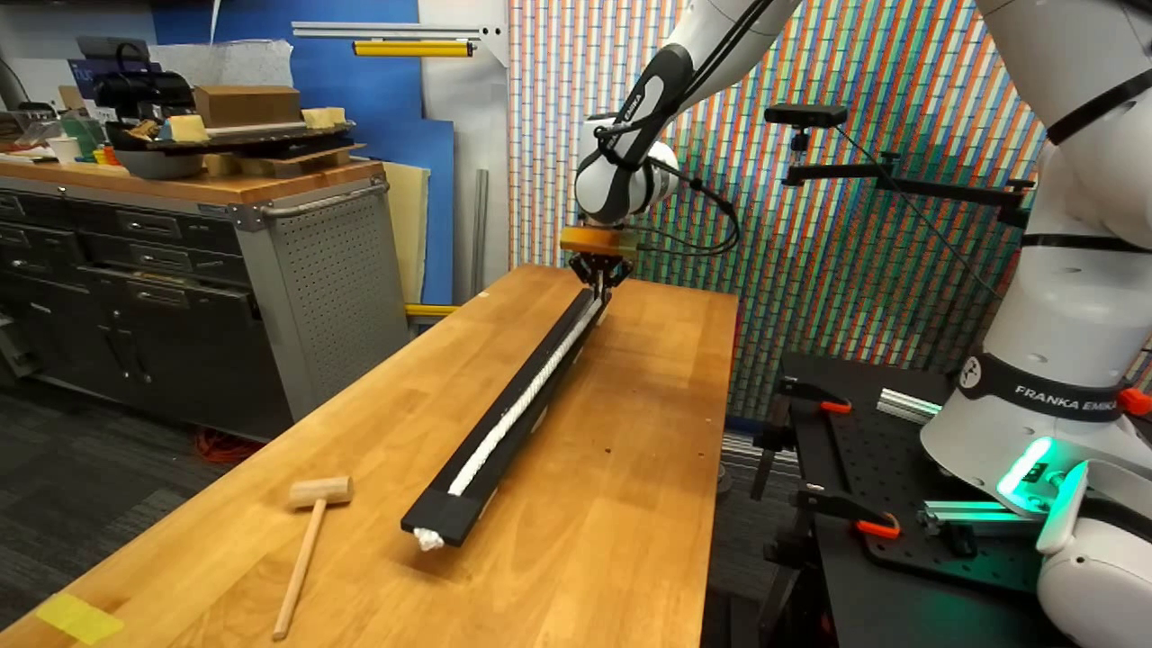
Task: Put the rope in the groove on the object
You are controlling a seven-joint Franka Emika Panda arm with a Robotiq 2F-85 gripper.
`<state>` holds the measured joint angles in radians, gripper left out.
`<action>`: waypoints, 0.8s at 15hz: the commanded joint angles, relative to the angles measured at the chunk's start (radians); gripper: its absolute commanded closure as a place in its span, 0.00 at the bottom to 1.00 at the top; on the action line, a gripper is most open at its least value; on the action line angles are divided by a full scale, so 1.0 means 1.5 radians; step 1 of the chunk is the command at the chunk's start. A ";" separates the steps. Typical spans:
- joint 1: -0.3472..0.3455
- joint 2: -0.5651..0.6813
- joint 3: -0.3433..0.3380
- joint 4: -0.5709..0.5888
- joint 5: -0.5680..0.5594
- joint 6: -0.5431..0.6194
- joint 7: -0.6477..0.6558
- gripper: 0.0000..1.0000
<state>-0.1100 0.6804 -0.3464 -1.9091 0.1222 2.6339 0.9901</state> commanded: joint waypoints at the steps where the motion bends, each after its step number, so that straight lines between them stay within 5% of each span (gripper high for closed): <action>1: -0.011 0.004 -0.005 0.015 0.005 0.019 0.001 0.97; 12: -0.011 0.017 0.004 0.045 0.007 0.013 0.001 0.97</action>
<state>-0.1117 0.6803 -0.3397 -1.8779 0.1251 2.6389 0.9907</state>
